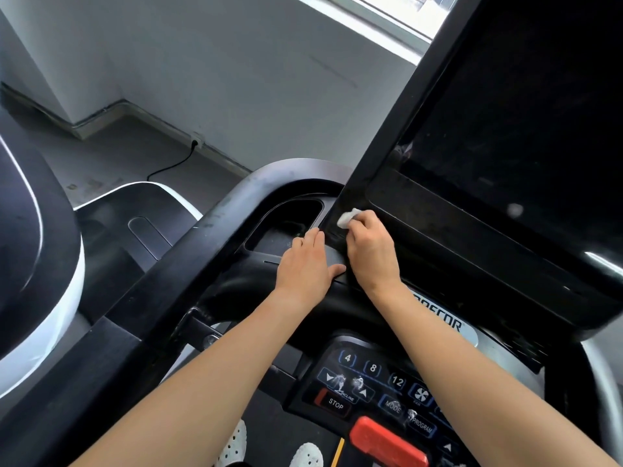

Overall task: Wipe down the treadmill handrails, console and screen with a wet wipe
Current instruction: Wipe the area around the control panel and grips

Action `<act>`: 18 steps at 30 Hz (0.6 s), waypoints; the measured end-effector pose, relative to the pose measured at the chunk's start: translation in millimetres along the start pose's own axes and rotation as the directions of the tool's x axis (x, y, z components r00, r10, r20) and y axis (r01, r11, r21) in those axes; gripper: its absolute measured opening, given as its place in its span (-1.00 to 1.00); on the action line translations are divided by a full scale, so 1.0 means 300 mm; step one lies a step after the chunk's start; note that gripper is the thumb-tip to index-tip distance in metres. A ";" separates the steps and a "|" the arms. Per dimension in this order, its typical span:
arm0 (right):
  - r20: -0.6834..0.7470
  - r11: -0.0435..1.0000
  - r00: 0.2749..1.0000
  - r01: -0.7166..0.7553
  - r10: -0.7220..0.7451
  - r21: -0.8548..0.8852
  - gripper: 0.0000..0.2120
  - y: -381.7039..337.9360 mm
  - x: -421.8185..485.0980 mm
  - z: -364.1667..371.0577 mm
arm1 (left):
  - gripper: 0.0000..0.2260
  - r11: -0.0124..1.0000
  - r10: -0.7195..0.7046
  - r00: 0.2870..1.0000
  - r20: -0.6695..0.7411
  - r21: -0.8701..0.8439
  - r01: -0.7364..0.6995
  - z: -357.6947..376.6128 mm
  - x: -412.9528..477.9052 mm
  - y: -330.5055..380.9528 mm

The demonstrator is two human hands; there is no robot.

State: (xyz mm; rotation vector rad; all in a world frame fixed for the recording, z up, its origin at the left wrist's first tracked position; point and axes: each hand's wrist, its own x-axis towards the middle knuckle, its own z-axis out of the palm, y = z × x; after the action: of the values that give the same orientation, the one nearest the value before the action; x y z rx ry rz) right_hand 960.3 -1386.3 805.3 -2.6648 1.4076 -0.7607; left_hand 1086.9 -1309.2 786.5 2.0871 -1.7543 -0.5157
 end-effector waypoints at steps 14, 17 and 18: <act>-0.017 0.996 0.999 -0.037 0.036 -0.077 -0.76 0.014 -0.024 -0.035 | -0.26 0.999 0.007 1.000 0.029 0.035 -0.008 -0.005 0.008 -0.009; 0.070 0.997 0.997 0.029 -0.024 -0.071 -0.76 -0.021 0.009 -0.011 | -0.26 0.999 0.011 1.000 0.025 0.050 -0.013 -0.006 0.007 -0.008; 0.094 0.996 0.995 0.047 -0.040 -0.073 -0.76 -0.025 0.012 -0.005 | -0.26 0.999 0.013 1.000 0.023 0.051 -0.015 -0.007 0.006 -0.008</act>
State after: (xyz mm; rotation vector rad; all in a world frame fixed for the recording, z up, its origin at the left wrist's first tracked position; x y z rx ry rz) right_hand 967.0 -1384.5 809.9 -2.7562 1.3879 -0.5900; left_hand 1090.4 -1310.6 786.9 2.1098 -1.8116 -0.4973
